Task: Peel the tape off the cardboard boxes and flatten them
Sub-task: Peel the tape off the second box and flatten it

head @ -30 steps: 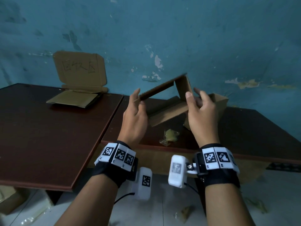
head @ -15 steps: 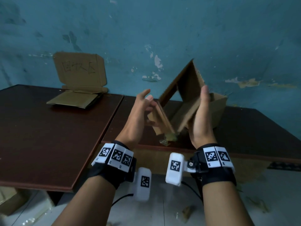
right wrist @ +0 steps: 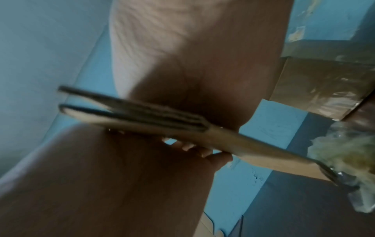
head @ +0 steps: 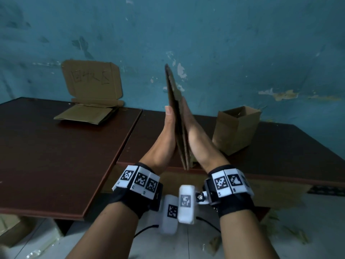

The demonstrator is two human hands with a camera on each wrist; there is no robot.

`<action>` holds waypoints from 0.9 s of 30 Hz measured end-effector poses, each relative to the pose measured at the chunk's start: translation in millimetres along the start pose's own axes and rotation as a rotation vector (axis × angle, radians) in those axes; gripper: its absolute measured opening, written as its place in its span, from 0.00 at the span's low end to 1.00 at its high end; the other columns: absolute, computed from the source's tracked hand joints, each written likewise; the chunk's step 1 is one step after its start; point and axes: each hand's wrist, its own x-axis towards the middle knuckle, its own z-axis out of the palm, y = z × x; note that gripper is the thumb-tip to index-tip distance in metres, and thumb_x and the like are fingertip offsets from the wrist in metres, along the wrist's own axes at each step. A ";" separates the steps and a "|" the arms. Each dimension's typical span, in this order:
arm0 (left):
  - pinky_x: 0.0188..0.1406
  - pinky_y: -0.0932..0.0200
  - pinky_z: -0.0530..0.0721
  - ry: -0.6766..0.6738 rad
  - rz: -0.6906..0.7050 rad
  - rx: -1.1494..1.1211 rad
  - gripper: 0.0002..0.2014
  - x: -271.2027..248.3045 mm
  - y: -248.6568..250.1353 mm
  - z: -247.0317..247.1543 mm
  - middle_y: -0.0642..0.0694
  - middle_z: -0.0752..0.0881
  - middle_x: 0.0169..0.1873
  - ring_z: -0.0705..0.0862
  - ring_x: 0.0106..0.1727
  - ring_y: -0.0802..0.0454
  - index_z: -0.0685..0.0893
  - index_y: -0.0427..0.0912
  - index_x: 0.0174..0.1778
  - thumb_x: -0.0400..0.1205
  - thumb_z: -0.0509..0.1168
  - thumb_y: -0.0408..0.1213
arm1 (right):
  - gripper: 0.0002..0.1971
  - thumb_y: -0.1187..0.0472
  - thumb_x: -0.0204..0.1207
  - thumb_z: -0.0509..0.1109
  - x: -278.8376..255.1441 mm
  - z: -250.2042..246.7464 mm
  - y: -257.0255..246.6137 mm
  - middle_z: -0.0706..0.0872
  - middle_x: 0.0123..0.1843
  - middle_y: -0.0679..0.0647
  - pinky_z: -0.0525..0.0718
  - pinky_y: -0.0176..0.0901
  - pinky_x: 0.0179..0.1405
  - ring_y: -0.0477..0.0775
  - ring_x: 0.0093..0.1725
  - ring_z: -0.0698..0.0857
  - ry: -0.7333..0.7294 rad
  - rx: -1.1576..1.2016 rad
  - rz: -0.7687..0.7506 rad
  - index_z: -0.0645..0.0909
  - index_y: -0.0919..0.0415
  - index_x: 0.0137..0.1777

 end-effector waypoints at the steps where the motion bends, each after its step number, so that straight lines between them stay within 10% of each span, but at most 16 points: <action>1: 0.94 0.43 0.56 -0.009 -0.003 -0.022 0.57 -0.8 -0.2 -0.9 0.52 0.61 0.93 0.59 0.92 0.60 0.57 0.55 0.95 0.74 0.53 0.86 | 0.35 0.23 0.86 0.50 1.7 3.0 3.5 0.59 0.93 0.37 0.55 0.60 0.94 0.39 0.92 0.56 -0.029 -0.037 0.007 0.54 0.29 0.91; 6: 0.89 0.40 0.70 0.015 -0.049 0.027 0.41 -3.1 1.0 -11.8 0.49 0.78 0.84 0.76 0.85 0.52 0.65 0.51 0.91 0.84 0.69 0.62 | 0.35 0.25 0.86 0.52 2.5 5.4 12.6 0.64 0.93 0.44 0.60 0.61 0.92 0.45 0.91 0.61 -0.109 -0.088 0.058 0.58 0.33 0.92; 13: 0.78 0.44 0.83 0.167 0.016 0.076 0.16 -4.9 9.5 -33.6 0.42 0.90 0.70 0.88 0.73 0.46 0.81 0.40 0.78 0.93 0.62 0.31 | 0.33 0.43 0.87 0.60 6.6 -0.8 11.4 0.45 0.95 0.37 0.45 0.64 0.94 0.40 0.93 0.39 -0.026 -0.159 0.020 0.55 0.24 0.89; 19: 0.57 0.54 0.92 0.280 0.055 0.203 0.13 -13.9 26.9 -73.0 0.45 0.94 0.59 0.93 0.62 0.48 0.85 0.41 0.69 0.89 0.70 0.28 | 0.35 0.53 0.91 0.67 10.1 5.4 16.2 0.40 0.95 0.40 0.54 0.67 0.93 0.51 0.94 0.39 0.060 -0.415 0.051 0.56 0.24 0.89; 23: 0.56 0.54 0.93 0.401 0.048 0.228 0.14 -26.6 36.9 -109.8 0.46 0.95 0.57 0.94 0.60 0.48 0.86 0.41 0.68 0.87 0.74 0.31 | 0.36 0.60 0.89 0.71 14.4 17.2 9.9 0.46 0.96 0.45 0.57 0.39 0.85 0.48 0.94 0.51 0.091 -0.429 0.015 0.63 0.30 0.89; 27: 0.44 0.70 0.89 0.523 0.025 0.354 0.18 -28.2 49.6 -146.6 0.57 0.92 0.50 0.93 0.49 0.66 0.83 0.49 0.66 0.83 0.78 0.32 | 0.40 0.57 0.80 0.81 20.4 41.7 5.3 0.43 0.95 0.42 0.60 0.43 0.87 0.47 0.93 0.51 -0.006 -0.477 0.038 0.69 0.31 0.87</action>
